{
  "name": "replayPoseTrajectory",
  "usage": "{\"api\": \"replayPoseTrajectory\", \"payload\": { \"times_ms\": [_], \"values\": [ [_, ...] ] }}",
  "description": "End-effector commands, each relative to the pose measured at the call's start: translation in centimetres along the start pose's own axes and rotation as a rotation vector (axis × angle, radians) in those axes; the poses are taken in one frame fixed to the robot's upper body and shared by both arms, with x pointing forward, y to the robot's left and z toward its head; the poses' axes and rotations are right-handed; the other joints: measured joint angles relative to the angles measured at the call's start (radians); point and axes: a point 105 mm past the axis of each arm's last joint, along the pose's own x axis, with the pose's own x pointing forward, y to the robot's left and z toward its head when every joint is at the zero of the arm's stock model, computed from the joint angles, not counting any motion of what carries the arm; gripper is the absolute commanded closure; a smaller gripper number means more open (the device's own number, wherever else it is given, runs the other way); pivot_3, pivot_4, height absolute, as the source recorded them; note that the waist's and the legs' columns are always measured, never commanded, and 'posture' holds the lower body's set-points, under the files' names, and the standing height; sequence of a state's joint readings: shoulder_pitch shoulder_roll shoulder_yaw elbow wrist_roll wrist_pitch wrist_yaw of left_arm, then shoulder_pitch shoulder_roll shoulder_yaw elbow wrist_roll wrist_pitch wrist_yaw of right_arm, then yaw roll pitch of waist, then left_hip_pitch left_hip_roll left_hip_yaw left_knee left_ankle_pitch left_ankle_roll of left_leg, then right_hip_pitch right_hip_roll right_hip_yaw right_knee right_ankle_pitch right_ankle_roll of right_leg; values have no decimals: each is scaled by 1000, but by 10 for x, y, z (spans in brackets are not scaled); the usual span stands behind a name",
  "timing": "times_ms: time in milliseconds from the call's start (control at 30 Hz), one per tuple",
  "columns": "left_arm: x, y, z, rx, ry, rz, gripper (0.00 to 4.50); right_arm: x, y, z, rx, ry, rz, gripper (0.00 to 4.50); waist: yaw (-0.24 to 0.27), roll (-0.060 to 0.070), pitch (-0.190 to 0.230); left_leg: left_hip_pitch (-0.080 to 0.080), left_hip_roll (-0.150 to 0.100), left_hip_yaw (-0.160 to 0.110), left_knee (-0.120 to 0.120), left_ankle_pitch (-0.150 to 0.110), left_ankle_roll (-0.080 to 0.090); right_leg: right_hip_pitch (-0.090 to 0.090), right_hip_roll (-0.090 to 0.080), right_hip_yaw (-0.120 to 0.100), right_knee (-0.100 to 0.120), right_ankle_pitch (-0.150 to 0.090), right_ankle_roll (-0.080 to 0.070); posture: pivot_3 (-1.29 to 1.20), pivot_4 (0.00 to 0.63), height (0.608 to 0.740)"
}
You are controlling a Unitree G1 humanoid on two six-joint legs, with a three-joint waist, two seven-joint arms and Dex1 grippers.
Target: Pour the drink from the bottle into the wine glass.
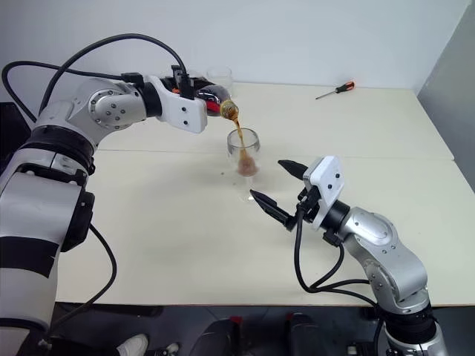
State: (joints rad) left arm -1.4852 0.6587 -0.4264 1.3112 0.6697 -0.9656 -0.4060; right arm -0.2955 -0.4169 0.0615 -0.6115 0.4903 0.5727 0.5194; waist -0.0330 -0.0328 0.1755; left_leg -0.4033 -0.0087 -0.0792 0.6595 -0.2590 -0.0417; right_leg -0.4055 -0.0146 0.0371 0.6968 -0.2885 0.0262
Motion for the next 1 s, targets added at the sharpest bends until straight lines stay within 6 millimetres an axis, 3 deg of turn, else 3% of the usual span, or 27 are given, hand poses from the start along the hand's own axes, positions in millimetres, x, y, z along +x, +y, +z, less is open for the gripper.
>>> {"api": "replayPoseTrajectory", "payload": {
  "times_ms": [33, 1000],
  "values": [
    [-8, 29, -1, 36, 10, 79, 3362, 0, 2, 10, -32, -45, 6, 0, 0, 0, 0, 0, 0, 0, 0, 0, 0, 0, 0, 0, 0, 0, 0, 0, 150, 740],
    [-9, 36, -1, 79, 25, 80, 3362, 1, 0, 10, -33, -48, 6, 0, 0, 0, 0, 0, 0, 0, 0, 0, 0, 0, 0, 0, 0, 0, 0, 0, 150, 740]
  ]
}}
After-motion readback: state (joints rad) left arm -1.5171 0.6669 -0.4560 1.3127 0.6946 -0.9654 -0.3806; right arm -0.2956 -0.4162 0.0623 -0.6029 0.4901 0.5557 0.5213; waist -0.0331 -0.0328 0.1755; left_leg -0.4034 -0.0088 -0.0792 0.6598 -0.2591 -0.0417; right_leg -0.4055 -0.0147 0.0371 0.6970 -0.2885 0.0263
